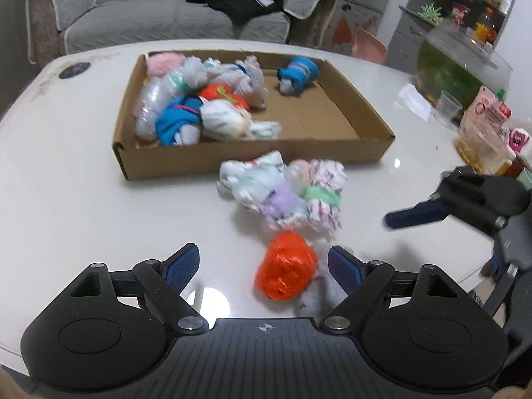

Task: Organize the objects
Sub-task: 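Move both grippers back to the pile beside the tray, then grasp the red plastic bundle with the left gripper while the right grasps the grey sock bundle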

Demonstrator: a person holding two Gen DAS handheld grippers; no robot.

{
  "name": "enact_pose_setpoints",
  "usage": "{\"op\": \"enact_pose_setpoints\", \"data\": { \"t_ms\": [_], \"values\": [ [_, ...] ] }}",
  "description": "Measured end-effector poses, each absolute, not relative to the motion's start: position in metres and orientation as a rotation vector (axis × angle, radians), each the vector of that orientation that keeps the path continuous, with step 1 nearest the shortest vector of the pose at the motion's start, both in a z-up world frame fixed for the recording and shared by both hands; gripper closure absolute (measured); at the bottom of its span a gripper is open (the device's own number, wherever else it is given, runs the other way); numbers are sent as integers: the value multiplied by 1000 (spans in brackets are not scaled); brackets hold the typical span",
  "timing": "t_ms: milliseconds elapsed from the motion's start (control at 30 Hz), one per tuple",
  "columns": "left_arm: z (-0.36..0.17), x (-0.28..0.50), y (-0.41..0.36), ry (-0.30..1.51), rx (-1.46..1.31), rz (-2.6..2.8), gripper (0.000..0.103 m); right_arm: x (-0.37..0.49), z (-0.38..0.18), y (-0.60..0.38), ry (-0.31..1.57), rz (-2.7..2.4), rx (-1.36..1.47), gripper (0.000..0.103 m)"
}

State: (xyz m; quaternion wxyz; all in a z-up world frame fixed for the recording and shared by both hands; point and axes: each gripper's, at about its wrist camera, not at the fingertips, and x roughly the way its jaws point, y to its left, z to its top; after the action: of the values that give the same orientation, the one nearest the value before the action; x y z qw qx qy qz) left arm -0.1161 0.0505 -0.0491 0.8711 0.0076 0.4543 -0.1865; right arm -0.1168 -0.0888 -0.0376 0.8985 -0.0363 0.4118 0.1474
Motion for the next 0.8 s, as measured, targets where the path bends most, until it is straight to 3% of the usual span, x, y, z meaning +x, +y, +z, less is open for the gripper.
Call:
{"op": "enact_pose_setpoints", "data": {
  "t_ms": [233,400,667,800],
  "values": [
    [-50,-126,61,958,24,-365,15,-96,-61,-74,840,314,-63,9],
    [-53,-127,53,961,54,-395,15,-88,-70,-82,852,303,-39,35],
    [-73,-122,27,977,109,-431,16,-123,-66,-107,845,279,-6,39],
    [-81,-118,21,975,121,-429,26,-136,-60,-123,838,240,9,39]
  ]
}}
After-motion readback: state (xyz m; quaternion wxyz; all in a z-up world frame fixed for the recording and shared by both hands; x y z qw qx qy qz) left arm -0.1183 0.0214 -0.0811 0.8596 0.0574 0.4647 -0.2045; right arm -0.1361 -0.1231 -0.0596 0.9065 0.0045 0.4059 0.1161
